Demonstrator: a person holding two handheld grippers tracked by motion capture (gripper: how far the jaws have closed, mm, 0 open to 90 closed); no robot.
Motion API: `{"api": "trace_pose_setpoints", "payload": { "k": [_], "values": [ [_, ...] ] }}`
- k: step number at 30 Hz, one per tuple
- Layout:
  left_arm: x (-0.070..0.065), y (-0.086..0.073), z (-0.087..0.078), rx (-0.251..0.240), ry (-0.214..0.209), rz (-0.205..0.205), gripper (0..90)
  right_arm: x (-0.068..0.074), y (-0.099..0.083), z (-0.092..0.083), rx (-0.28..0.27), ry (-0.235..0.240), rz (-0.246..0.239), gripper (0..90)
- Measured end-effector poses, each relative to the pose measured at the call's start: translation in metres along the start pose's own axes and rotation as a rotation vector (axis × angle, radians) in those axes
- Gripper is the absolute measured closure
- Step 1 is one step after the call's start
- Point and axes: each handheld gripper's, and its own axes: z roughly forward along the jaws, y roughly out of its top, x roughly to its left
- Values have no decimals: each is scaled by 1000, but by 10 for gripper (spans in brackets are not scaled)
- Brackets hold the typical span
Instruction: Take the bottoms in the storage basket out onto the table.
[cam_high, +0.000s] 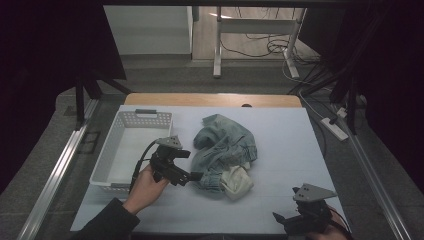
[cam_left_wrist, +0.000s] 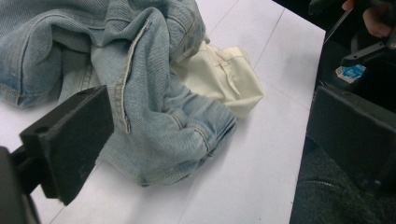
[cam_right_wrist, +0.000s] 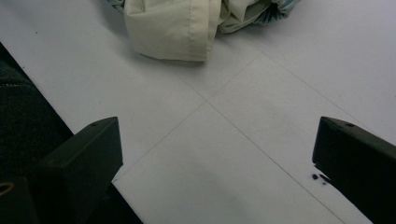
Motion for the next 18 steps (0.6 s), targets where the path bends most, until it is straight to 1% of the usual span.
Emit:
{"api": "trace_pose_setpoints", "payload": {
  "k": [7, 18],
  "values": [
    [0, -6, -7, -8, 7, -4, 15, 0, 0, 0, 1, 0, 1, 18],
    [1, -17, -22, -37, 16, -18, 13, 0, 0, 0, 0, 0, 2, 19]
  ]
}}
